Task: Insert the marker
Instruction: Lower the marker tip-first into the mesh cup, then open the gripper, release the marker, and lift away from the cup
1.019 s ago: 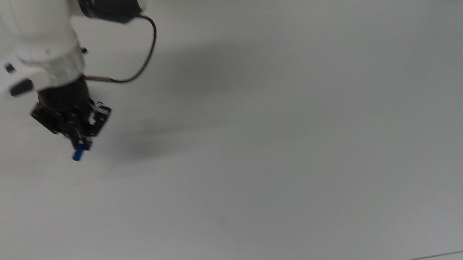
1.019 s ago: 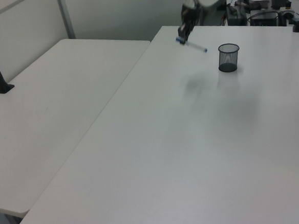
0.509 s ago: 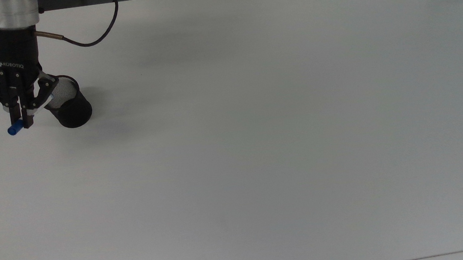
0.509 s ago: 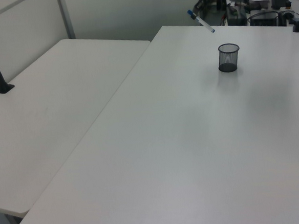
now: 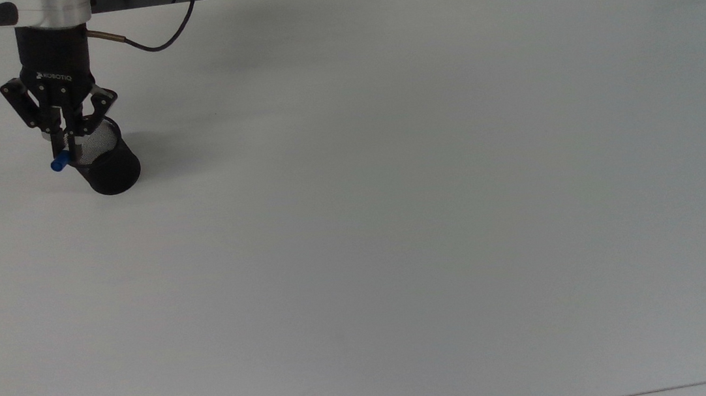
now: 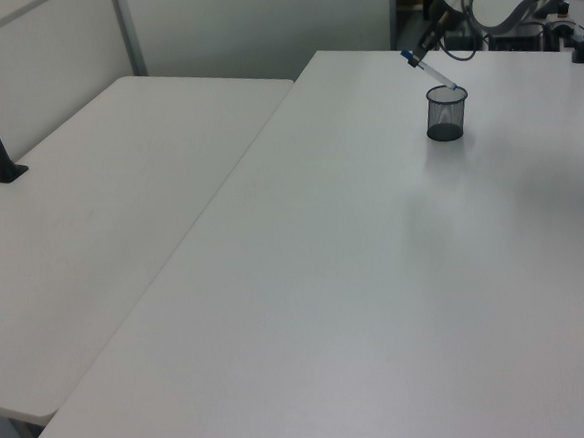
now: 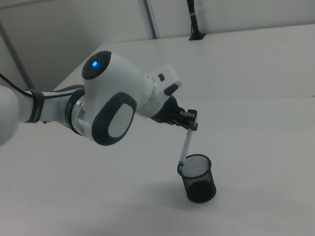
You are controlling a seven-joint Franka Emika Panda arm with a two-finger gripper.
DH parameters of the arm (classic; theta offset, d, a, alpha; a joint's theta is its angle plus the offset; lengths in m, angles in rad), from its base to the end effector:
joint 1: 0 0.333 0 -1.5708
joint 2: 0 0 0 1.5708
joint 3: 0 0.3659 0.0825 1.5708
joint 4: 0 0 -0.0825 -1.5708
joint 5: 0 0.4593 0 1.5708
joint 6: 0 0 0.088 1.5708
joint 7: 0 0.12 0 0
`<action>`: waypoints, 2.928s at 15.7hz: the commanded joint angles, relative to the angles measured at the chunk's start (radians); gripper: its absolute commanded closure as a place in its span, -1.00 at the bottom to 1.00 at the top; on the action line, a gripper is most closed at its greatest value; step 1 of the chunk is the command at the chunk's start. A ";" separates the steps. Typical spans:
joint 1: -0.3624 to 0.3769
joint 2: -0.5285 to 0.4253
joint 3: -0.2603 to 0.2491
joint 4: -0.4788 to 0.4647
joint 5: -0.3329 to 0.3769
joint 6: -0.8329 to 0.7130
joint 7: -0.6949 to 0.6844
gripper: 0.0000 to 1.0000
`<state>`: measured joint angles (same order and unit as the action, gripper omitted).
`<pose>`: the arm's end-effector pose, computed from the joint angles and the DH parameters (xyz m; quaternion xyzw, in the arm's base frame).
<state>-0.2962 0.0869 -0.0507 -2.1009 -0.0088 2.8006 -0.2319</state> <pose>0.6373 -0.2293 0.4444 0.9521 -0.0505 0.2878 0.0906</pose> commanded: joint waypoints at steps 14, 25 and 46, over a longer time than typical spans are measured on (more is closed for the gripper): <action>-0.003 0.048 -0.015 -0.077 0.024 0.241 0.068 1.00; -0.011 0.045 -0.015 -0.113 0.024 0.261 0.086 1.00; 0.034 -0.074 0.017 -0.049 0.026 -0.155 0.227 -1.00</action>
<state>-0.3142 0.0846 -0.0529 -2.1956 -0.0017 2.8782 -0.0728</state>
